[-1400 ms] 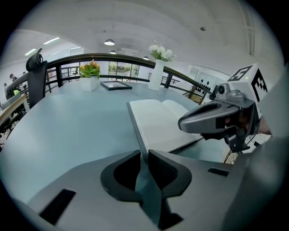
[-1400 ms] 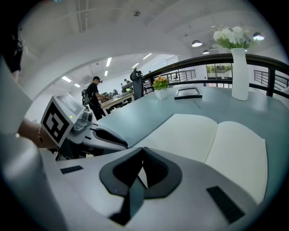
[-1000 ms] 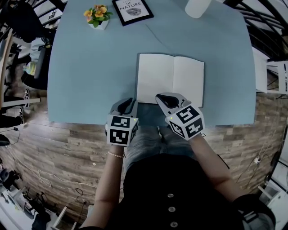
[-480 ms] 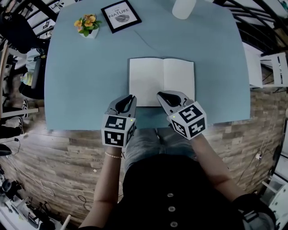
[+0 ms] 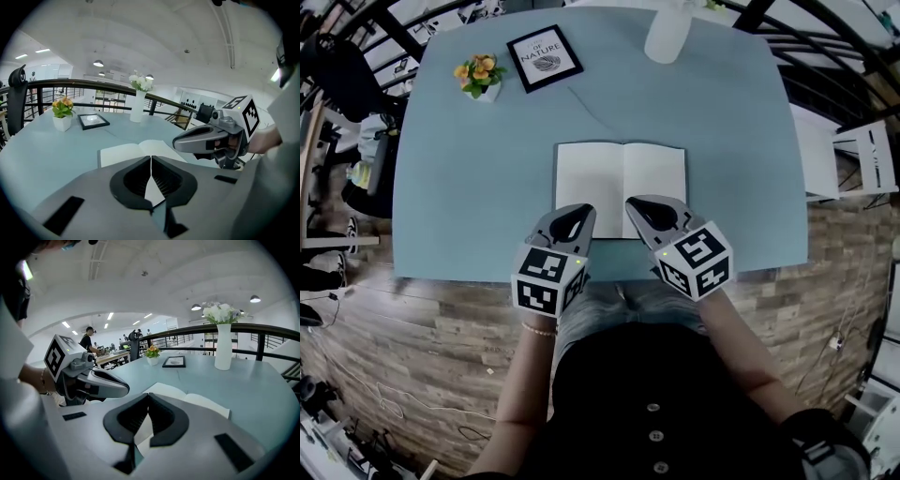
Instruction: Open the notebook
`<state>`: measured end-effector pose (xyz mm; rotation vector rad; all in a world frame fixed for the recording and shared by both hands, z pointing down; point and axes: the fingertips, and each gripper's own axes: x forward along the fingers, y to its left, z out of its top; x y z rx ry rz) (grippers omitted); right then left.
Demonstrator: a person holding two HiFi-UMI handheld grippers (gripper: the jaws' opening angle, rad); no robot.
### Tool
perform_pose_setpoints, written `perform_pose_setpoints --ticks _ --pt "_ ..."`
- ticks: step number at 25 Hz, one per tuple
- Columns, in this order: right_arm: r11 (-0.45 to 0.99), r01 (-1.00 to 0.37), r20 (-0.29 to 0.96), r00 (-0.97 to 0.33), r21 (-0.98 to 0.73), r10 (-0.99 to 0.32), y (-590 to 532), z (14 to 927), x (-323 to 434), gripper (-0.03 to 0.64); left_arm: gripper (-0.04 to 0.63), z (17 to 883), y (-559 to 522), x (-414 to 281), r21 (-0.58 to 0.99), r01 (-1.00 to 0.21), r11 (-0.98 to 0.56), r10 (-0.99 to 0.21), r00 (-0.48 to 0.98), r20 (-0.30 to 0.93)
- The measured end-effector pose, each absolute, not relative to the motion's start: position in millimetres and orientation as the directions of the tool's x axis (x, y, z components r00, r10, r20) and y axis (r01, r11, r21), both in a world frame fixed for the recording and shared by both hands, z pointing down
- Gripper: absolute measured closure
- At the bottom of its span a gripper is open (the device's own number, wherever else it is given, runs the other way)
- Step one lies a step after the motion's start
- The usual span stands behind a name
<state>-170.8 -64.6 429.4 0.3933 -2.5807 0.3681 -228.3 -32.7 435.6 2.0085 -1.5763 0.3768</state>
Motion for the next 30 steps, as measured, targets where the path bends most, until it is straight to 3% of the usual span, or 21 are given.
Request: perform_pose_setpoints --ticks 11,18,30 --pt "0.91 -0.353 0.425 -0.873 -0.218 -0.238 -86.8 384.8 -153.7 0.611 0.578 394.7 -51.6 -213.3 0.227 -0.961 -0.159 -0.833 0.254 0.492" --pt "0.92 -0.322 0.372 -0.901 -0.225 -0.224 -91.0 362.5 -145.7 0.611 0.578 358.4 -60.4 -193.0 0.311 -0.934 -0.176 -0.88 0.291 0.376" --pt "0.932 -0.29 0.372 -0.908 -0.218 -0.195 -88.1 361.2 -135.7 0.611 0.578 365.2 -65.2 -173.1 0.287 -0.932 -0.222 -0.859 0.326 0.395"
